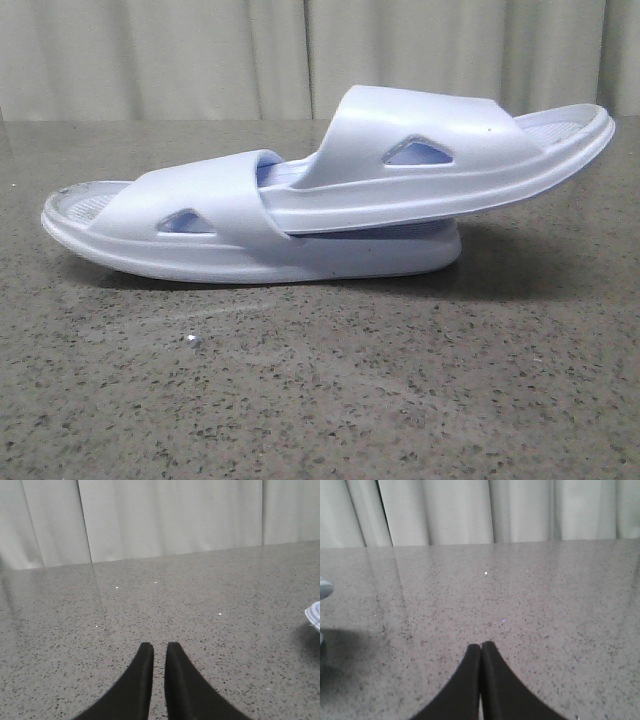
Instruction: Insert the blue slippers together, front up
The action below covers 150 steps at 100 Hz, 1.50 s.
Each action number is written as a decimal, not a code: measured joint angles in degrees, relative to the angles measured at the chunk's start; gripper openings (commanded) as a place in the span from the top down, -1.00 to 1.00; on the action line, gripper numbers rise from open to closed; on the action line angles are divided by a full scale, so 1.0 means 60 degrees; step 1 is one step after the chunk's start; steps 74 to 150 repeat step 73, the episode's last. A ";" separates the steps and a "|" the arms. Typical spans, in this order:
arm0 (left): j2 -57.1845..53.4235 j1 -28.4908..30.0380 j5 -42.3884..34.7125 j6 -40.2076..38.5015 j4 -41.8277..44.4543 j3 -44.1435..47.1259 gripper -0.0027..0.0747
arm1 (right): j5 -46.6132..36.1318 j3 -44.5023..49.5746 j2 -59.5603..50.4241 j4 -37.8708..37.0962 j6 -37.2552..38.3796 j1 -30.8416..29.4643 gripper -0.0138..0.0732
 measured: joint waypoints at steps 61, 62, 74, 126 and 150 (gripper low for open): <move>0.0000 0.0000 0.0000 -0.0016 0.0000 0.0000 0.89 | -0.0401 0.0000 0.0000 0.0172 0.0000 0.0000 0.93; 0.0000 0.0000 0.0000 -0.0016 0.0000 0.0000 0.89 | -0.0401 0.0000 0.0000 0.0172 0.0000 0.0000 0.93; 0.0000 0.0000 0.0000 -0.0016 0.0000 0.0000 0.89 | -0.0401 0.0000 0.0000 0.0172 0.0000 0.0000 0.93; 0.0000 0.0000 0.0000 -0.0016 0.0000 0.0000 0.89 | -0.0401 0.0000 0.0000 0.0172 0.0000 0.0000 0.93; 0.0000 0.0000 0.0000 -0.0016 0.0000 0.0000 0.89 | -0.0401 0.0000 0.0000 0.0172 0.0000 0.0000 0.93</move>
